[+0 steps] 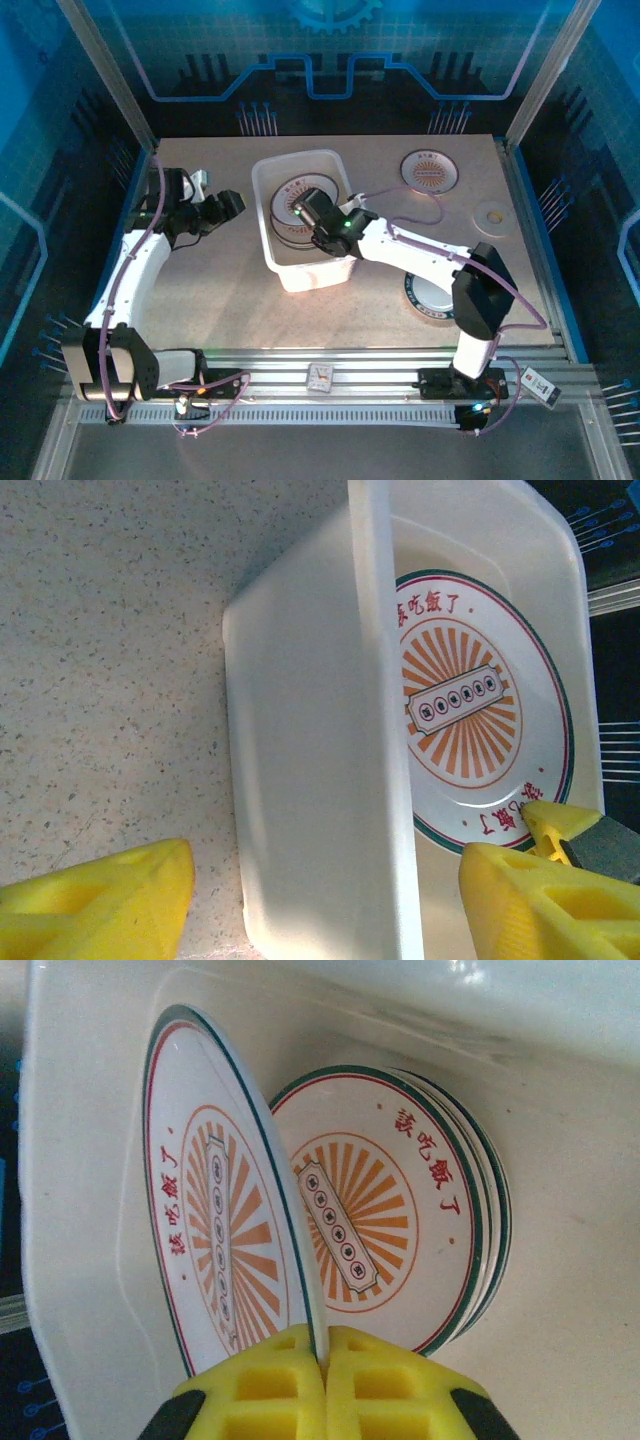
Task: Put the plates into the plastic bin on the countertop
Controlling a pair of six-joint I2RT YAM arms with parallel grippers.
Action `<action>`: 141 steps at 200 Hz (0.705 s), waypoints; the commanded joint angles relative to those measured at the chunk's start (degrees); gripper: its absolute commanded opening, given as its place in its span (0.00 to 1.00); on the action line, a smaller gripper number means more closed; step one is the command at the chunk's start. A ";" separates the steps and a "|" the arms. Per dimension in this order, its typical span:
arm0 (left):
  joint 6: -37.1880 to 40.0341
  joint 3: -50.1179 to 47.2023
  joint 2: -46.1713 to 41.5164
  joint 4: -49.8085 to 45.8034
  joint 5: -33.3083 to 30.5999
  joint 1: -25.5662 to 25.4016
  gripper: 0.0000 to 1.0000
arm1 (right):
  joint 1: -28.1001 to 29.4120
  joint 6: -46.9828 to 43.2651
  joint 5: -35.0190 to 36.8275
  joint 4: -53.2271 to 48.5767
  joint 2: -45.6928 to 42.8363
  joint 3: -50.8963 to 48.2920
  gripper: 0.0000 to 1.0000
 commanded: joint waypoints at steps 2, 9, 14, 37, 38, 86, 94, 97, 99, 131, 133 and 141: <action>1.36 1.04 0.70 -2.06 -0.05 0.58 0.72 | -0.07 4.12 1.25 -3.02 1.35 3.02 0.00; 1.34 1.06 0.76 -2.07 -0.06 0.61 0.72 | -0.14 4.51 1.29 -2.91 1.69 2.91 0.00; 1.39 1.06 0.89 -2.07 -0.11 0.58 0.72 | -0.18 4.57 1.26 -2.69 1.91 2.87 0.00; 1.40 1.24 1.40 -2.14 -0.07 0.58 0.72 | -0.49 5.46 0.40 -2.67 2.86 3.01 0.00; 1.40 1.28 1.42 -2.11 -0.05 0.58 0.72 | -0.45 5.49 0.39 -2.69 2.91 3.02 0.00; 1.43 1.60 1.81 -2.37 -0.03 0.58 0.72 | -0.53 8.61 -0.69 -4.07 5.20 4.43 0.00; 1.44 1.59 1.86 -2.34 -0.01 0.58 0.72 | -0.55 8.93 -0.73 -3.86 5.56 4.44 0.00; 1.55 1.60 1.87 -2.47 -0.02 0.58 0.72 | -0.51 9.01 -0.63 -3.73 5.71 4.52 0.00; 1.50 1.55 1.87 -2.44 -0.08 0.58 0.72 | -0.54 9.09 -0.65 -3.69 5.81 4.52 0.00; 1.65 1.59 1.87 -2.67 -0.12 0.58 0.72 | -0.91 10.03 -2.69 -4.64 7.85 6.25 0.00; 1.62 1.59 1.87 -2.66 -0.10 0.58 0.72 | -0.99 10.18 -2.81 -4.82 7.96 6.41 0.00; 1.63 1.61 1.87 -2.69 -0.08 0.58 0.72 | -0.95 10.41 -3.04 -5.23 8.35 6.92 0.00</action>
